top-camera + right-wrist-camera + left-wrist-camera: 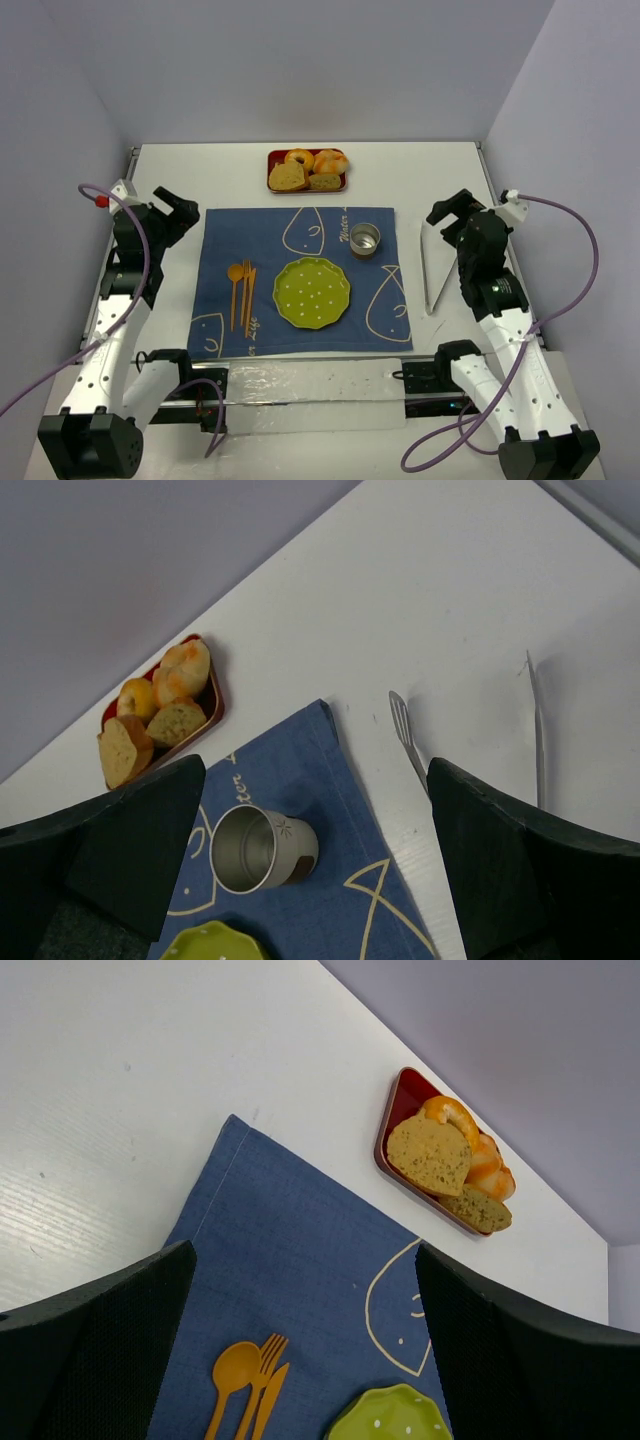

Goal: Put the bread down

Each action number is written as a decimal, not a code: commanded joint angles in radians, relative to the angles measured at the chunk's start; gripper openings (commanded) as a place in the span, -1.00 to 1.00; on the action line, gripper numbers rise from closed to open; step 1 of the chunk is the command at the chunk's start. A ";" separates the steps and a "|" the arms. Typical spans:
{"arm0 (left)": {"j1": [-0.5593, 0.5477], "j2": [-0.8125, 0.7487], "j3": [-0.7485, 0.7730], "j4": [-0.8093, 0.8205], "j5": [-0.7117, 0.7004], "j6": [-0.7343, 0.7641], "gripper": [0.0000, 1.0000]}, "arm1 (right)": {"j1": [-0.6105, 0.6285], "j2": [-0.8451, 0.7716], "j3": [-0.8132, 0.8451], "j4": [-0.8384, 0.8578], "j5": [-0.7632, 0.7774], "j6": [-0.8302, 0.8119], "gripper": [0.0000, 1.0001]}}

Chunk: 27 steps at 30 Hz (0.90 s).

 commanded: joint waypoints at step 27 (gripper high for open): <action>-0.001 -0.044 -0.036 -0.004 -0.028 -0.005 0.98 | -0.006 0.418 -0.047 -0.357 -0.027 0.015 1.00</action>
